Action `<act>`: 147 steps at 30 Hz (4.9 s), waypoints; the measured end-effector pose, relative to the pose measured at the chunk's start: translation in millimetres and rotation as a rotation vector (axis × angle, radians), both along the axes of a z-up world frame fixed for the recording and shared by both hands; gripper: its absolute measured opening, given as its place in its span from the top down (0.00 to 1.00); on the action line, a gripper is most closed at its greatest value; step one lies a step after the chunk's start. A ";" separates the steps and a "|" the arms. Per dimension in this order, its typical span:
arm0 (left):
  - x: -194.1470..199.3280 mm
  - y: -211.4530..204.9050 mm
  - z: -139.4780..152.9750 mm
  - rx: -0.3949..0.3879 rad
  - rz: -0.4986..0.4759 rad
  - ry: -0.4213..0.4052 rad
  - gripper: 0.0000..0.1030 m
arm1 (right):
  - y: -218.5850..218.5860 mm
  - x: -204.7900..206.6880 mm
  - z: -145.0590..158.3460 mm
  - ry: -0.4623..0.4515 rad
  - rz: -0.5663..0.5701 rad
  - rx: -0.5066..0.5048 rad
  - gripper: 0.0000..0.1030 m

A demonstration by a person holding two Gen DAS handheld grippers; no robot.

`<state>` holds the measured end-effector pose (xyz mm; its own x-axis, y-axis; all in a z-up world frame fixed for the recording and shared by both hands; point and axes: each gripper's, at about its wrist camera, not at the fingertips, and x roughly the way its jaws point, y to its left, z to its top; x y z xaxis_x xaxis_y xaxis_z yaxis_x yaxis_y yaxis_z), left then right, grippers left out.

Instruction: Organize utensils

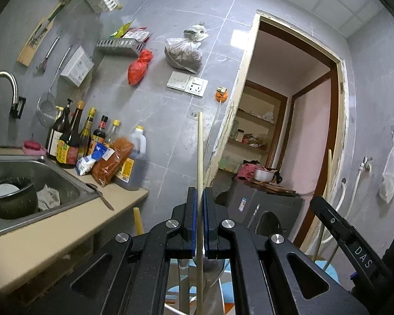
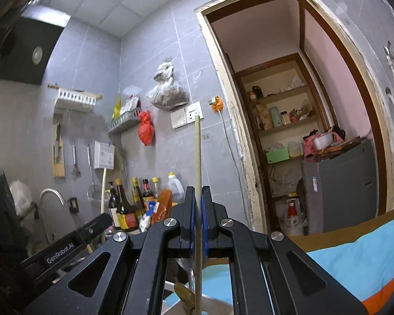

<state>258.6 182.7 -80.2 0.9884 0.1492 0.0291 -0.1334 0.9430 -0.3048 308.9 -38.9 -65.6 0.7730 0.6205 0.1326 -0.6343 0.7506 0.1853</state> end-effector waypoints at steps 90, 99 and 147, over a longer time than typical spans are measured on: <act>-263.0 -193.7 52.9 0.117 -0.034 0.437 0.05 | -231.2 -271.7 59.3 0.393 -0.224 -0.322 0.00; -261.7 -194.1 52.3 0.119 -0.029 0.441 0.05 | -233.3 -273.7 58.9 0.393 -0.217 -0.322 0.00; -262.1 -183.2 50.4 0.118 -0.021 0.438 0.05 | -223.0 -272.5 61.8 0.397 -0.205 -0.331 0.00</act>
<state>-3.5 -0.5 -29.9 0.9142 0.1501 -0.3765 -0.2067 0.9717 -0.1145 36.4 -261.9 -3.8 0.8334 0.4107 -0.3698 -0.3984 0.9102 0.1131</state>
